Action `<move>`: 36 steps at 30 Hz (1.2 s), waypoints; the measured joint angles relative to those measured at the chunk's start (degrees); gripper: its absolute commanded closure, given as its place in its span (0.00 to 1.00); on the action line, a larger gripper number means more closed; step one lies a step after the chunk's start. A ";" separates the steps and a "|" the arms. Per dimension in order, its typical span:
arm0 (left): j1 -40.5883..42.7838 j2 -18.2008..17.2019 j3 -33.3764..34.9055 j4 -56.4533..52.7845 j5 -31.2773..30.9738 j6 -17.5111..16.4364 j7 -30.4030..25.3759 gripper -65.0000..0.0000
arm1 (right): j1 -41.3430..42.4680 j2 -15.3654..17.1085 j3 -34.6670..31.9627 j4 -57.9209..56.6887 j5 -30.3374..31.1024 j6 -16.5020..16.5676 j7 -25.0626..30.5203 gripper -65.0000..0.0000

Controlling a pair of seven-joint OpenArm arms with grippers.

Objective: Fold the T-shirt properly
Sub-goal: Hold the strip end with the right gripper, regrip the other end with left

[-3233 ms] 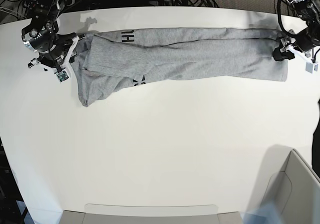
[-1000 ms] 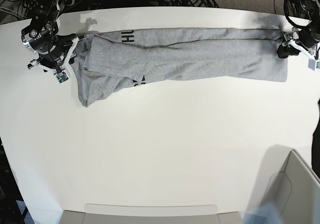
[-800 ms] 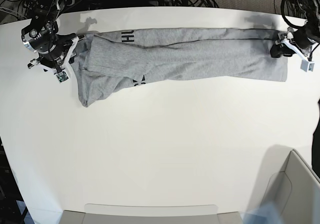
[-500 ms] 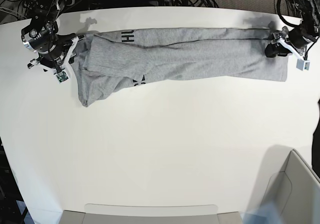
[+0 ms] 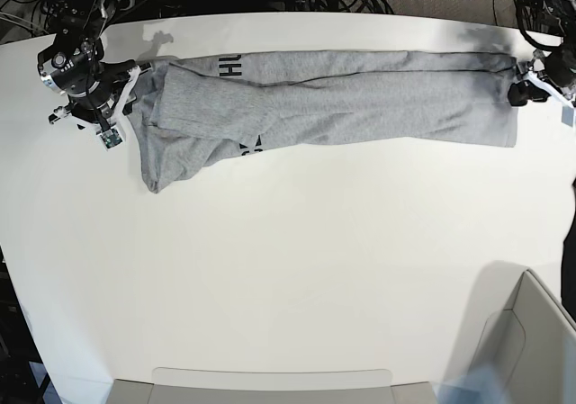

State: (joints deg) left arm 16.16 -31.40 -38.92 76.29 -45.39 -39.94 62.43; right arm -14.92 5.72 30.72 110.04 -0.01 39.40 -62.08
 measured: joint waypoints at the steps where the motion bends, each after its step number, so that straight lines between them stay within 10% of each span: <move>1: -1.01 0.00 -0.04 -1.73 1.88 0.28 -0.15 0.44 | 0.00 0.00 0.00 0.00 0.00 0.00 0.02 0.66; 36: 4.68 -0.98 14.56 -0.15 -6.88 -0.48 -9.94 0.49 | -0.63 0.15 0.13 0.15 -0.02 0.00 0.11 0.66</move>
State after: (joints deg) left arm 20.84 -32.38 -24.36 76.14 -52.27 -40.42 52.49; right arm -15.55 5.87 30.85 110.19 -0.03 39.40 -61.98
